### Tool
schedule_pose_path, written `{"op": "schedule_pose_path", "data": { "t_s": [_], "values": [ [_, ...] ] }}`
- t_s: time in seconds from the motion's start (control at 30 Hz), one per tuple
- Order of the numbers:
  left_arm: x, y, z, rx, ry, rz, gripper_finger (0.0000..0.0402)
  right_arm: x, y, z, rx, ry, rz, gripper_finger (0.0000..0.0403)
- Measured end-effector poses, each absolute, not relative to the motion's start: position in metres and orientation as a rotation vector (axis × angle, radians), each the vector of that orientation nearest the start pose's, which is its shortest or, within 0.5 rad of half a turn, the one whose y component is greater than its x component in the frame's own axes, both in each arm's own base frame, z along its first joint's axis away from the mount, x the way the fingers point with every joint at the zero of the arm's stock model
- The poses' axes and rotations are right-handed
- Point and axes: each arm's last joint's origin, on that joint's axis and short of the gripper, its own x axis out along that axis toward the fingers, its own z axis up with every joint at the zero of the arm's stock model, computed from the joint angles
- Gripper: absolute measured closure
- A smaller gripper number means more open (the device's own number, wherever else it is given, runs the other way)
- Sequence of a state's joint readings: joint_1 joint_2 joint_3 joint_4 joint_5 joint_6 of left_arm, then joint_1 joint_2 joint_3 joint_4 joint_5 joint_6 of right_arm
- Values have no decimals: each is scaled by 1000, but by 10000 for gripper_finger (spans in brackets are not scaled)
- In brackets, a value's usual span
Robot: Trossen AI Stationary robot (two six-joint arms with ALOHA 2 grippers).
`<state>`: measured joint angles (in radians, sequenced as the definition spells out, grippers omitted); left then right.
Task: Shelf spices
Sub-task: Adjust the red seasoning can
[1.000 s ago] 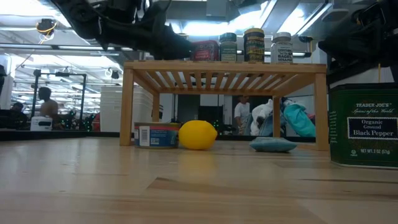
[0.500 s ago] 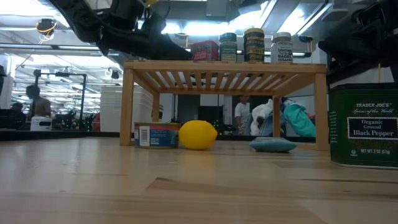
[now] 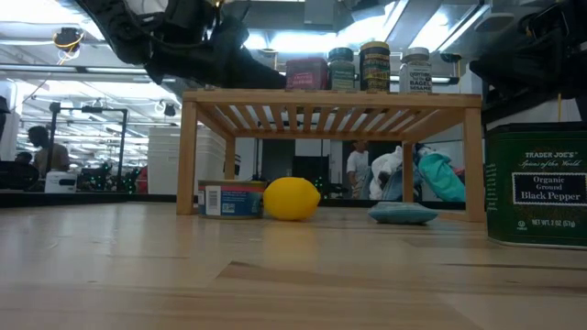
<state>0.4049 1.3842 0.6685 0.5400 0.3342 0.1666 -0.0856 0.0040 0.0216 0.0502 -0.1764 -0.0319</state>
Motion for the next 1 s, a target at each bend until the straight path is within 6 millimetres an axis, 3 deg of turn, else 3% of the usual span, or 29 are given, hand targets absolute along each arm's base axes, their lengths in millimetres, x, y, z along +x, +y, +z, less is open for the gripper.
{"op": "schedule_pose_path", "data": {
  "t_s": [0.4, 1.0],
  "values": [
    [265, 117, 234, 157, 155, 159, 164, 96, -3, 175, -41, -68, 90, 315],
    [270, 104, 234, 146, 142, 47, 164, 96, -3, 175, -42, -69, 90, 315]
  ]
}}
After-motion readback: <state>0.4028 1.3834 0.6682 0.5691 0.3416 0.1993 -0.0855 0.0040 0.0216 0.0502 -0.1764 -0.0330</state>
